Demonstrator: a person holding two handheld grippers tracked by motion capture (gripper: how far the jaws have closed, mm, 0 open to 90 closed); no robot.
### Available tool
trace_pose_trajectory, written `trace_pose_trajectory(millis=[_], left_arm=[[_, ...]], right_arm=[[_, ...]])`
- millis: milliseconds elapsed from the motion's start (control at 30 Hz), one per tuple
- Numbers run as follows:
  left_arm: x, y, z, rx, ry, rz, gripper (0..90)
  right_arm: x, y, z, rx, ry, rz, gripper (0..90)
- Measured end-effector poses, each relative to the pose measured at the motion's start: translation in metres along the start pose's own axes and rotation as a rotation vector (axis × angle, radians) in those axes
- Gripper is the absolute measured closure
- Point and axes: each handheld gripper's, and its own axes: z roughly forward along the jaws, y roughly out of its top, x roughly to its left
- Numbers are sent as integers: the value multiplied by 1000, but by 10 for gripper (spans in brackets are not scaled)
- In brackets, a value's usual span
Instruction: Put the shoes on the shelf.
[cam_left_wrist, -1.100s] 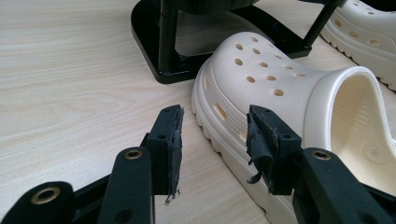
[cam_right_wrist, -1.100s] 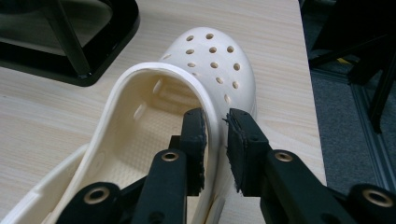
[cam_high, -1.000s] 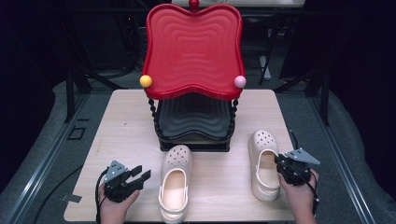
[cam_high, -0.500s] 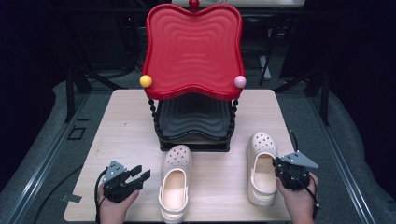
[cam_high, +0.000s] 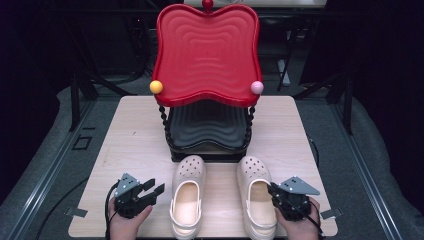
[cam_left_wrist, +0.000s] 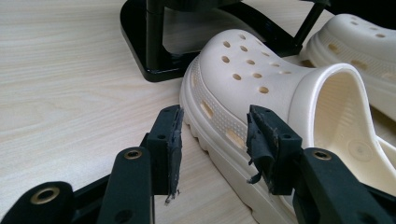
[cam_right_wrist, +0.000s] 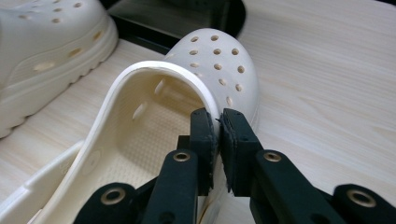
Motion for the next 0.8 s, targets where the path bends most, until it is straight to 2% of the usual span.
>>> trace_pose_trajectory(millis=[133,333,800], left_arm=[[-1,0,0,11,-5,4,554],[-3,-2,3,12,-11,6,554],[-6,-3,5,24,-19,17,554]], right_arm=[[16,2,11,15,42,-27,830],[35,7,26,18,78,-46,827],[63,20,47,1,144,-7,821]])
